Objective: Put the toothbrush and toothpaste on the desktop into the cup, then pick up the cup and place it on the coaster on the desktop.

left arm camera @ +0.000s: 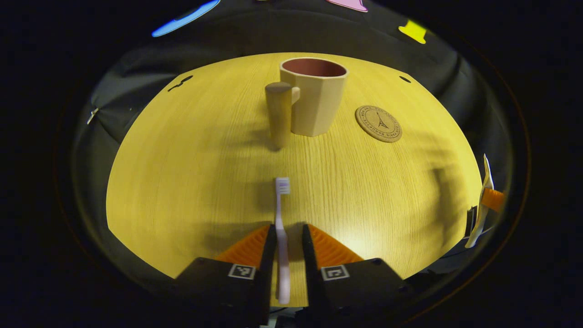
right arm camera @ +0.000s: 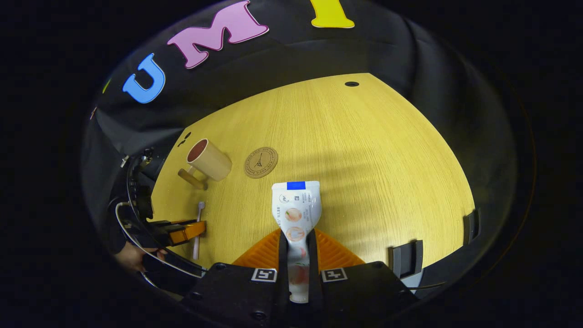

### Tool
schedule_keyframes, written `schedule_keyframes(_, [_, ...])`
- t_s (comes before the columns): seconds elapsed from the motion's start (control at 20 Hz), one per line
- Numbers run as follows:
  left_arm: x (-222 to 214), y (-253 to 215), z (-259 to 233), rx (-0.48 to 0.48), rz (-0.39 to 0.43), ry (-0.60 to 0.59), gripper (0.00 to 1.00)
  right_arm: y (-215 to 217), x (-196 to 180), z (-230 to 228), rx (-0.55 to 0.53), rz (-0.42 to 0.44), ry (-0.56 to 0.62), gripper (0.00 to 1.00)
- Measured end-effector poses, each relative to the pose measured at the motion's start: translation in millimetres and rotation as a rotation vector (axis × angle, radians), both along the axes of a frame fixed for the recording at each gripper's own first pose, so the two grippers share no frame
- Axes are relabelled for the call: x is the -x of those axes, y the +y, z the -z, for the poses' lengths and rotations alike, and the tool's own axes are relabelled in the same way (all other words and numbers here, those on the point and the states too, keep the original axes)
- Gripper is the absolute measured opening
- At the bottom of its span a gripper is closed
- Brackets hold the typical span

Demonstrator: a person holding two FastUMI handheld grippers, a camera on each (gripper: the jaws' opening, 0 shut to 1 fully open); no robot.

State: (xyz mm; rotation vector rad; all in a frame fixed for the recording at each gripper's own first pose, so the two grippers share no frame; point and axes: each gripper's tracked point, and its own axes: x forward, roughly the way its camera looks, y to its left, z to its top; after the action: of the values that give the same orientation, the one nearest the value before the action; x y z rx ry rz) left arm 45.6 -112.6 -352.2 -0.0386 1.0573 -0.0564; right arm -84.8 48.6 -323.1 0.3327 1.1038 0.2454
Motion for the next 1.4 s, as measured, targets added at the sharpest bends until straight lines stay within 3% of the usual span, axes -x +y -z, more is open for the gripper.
schedule_keyframes(0.1, [-4, 0, 0, 0.010, 0.004, -0.031, 0.13, 0, -2, -3, -0.006, 0.010, -0.014, 0.21])
schedule_keyframes(0.2, [-3, 0, -2, 0.042, -0.006, -0.039, 0.07, -1, -4, -7, -0.017, 0.024, -0.030, 0.21])
schedule_keyframes(0.4, [0, 10, -13, 0.099, -0.020, -0.059, 0.07, 9, -18, -18, -0.055, 0.052, -0.081, 0.20])
schedule_keyframes(0.6, [5, 20, -54, 0.163, 0.006, -0.154, 0.06, 30, -40, -46, -0.135, 0.061, -0.185, 0.20])
schedule_keyframes(0.85, [16, 42, -111, 0.249, -0.034, -0.265, 0.06, 72, -74, -91, -0.253, 0.045, -0.320, 0.20])
schedule_keyframes(1.4, [63, 83, -176, 0.274, -0.081, -0.391, 0.06, 187, -169, -150, -0.425, -0.048, -0.474, 0.20])
